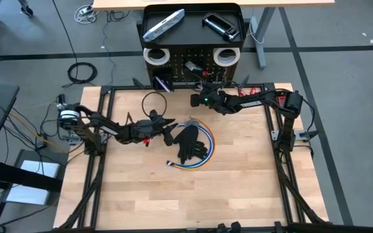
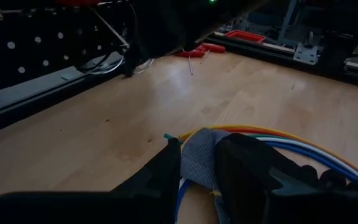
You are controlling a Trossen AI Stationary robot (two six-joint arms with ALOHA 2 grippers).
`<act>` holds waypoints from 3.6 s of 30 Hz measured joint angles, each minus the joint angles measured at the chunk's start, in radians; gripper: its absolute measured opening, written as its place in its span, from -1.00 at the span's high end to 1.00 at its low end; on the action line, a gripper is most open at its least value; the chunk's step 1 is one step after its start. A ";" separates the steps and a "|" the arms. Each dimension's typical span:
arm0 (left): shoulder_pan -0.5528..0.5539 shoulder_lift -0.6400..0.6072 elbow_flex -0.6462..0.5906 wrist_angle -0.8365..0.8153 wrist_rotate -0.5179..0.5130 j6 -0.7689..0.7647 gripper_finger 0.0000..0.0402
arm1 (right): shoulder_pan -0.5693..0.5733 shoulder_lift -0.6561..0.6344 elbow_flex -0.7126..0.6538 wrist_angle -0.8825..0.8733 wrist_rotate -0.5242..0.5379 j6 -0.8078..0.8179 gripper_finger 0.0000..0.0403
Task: Hang tools onto peg board
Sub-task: Hang the red allen wrench on the peg board, then adjust the red allen wrench
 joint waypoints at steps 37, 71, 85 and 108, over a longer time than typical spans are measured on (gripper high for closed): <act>0.000 0.000 0.000 -0.021 0.015 -0.025 0.41 | -0.205 -0.440 -0.330 -0.658 0.046 0.593 0.08; 0.000 0.000 0.000 -0.019 0.014 -0.006 0.40 | -0.319 -0.410 -0.367 -0.548 -0.060 0.539 0.31; 0.000 0.000 0.001 0.030 0.005 -0.002 0.40 | 0.165 -0.280 -0.340 0.156 0.258 -0.241 0.34; 0.000 0.000 0.001 0.031 0.005 0.000 0.40 | -0.026 0.166 0.233 -0.191 0.085 -0.127 0.48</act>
